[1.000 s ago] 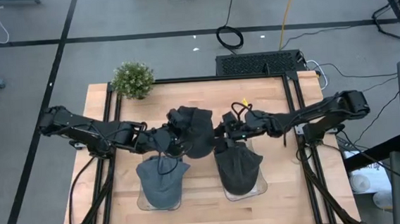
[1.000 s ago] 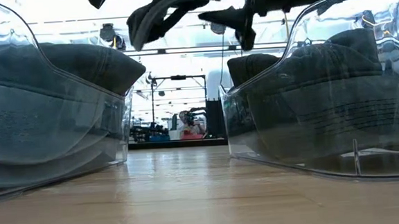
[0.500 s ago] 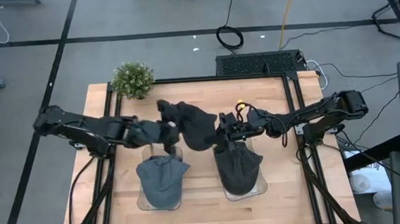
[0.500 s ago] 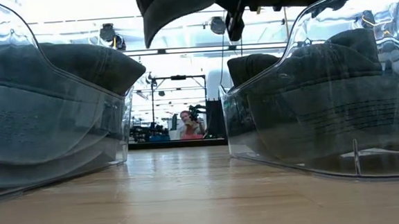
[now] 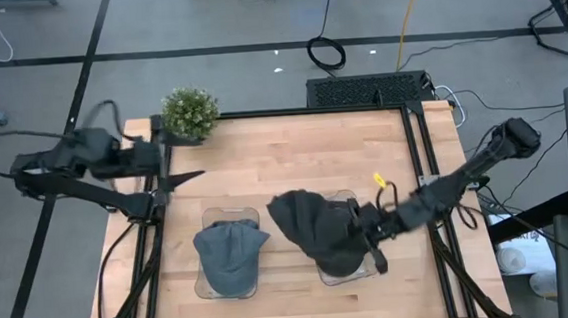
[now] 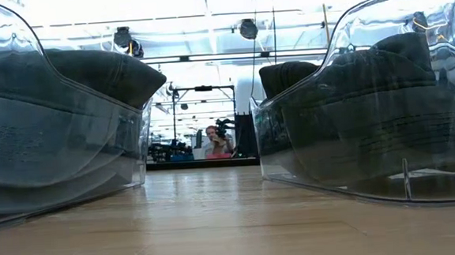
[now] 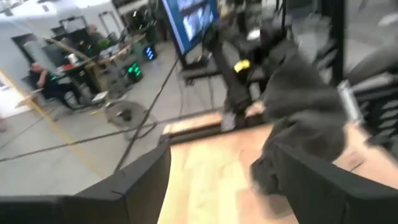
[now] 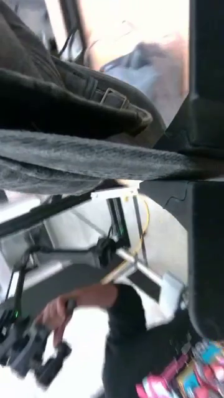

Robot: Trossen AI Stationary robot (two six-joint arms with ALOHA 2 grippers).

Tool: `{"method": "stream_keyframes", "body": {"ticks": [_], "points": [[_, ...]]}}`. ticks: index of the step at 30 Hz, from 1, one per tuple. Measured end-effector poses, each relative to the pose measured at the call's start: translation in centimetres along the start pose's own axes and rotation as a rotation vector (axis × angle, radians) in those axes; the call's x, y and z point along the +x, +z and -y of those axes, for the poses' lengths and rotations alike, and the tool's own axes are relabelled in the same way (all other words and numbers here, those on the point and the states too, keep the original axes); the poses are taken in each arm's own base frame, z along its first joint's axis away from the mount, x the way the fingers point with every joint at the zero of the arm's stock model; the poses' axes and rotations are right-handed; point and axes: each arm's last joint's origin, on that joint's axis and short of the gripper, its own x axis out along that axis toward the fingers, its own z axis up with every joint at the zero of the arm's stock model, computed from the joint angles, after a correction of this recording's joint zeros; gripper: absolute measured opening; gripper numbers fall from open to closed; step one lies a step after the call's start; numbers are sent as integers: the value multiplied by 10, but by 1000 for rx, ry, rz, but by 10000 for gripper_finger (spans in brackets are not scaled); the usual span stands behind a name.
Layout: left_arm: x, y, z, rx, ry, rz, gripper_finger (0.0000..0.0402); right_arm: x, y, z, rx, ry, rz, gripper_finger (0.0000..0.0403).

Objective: Pick & Place hat
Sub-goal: Put the black cap into the right transparent bin

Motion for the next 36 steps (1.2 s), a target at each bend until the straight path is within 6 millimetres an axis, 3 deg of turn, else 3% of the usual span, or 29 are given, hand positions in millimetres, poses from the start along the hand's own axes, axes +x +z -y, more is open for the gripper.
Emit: {"method": "stream_keyframes", "body": {"ticks": [5,12,18,29,32,36], "points": [[-20,-3,-3,-46,-24,56,294,5,-42,-23,27,-84,-25,1],[-15,-24,1,-83,68,-8,294,-6,-95,-34,21,-176,-65,1],[-7,-32,4,-90,91,-15,294,-20,-116,-32,52,-194,-90,0],[-5,-31,5,-84,95,-10,294,-36,-149,8,149,-314,-129,4],[-5,-31,5,-84,95,-11,294,-37,-148,10,208,-290,-90,30],[-5,-31,4,-79,129,-19,294,-36,-142,6,239,-227,-35,94]]}}
